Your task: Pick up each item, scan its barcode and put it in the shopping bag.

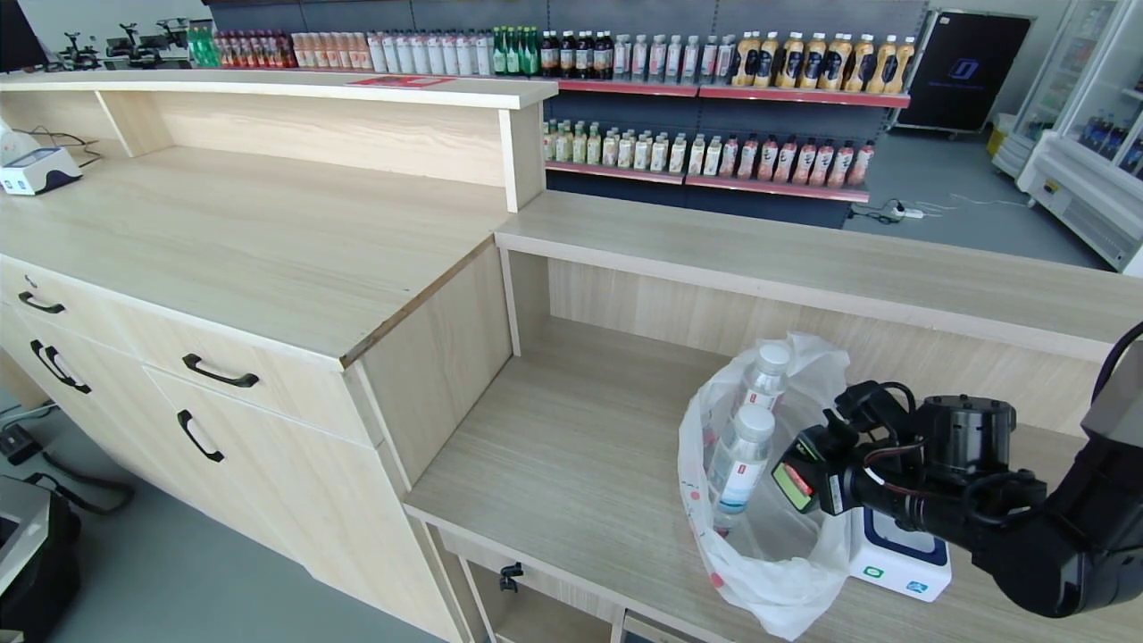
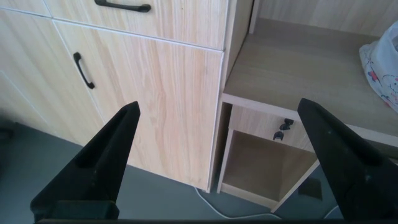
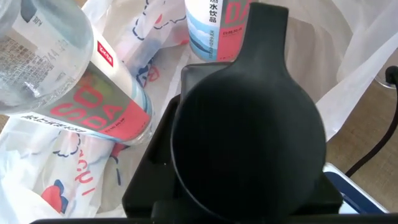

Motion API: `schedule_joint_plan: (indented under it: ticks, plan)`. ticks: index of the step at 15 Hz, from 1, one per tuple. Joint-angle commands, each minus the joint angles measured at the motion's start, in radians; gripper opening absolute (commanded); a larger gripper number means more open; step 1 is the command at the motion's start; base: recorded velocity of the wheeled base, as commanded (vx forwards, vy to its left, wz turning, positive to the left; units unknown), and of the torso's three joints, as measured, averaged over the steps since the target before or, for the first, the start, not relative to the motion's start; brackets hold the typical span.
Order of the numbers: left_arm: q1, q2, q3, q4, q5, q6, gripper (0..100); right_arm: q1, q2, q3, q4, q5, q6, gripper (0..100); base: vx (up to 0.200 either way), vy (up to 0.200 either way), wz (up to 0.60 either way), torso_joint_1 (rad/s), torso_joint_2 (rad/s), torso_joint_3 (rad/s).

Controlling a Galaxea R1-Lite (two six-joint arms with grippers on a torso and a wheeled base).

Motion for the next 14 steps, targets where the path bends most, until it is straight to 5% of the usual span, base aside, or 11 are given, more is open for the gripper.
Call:
schedule_joint_plan:
  ticks: [1, 14]
  plan:
    - [0.0, 0.001, 0.0, 0.0, 0.0, 0.0, 100, -0.001, 0.005, 0.001, 0.0, 0.0, -0.001, 0, 0.0, 0.0, 0.0, 0.0, 0.0, 0.0]
    - [0.0, 0.001, 0.0, 0.0, 0.0, 0.0, 100, -0.012, 0.042, 0.012, -0.064, 0.0, 0.002, 0, 0.0, 0.0, 0.0, 0.0, 0.0, 0.0]
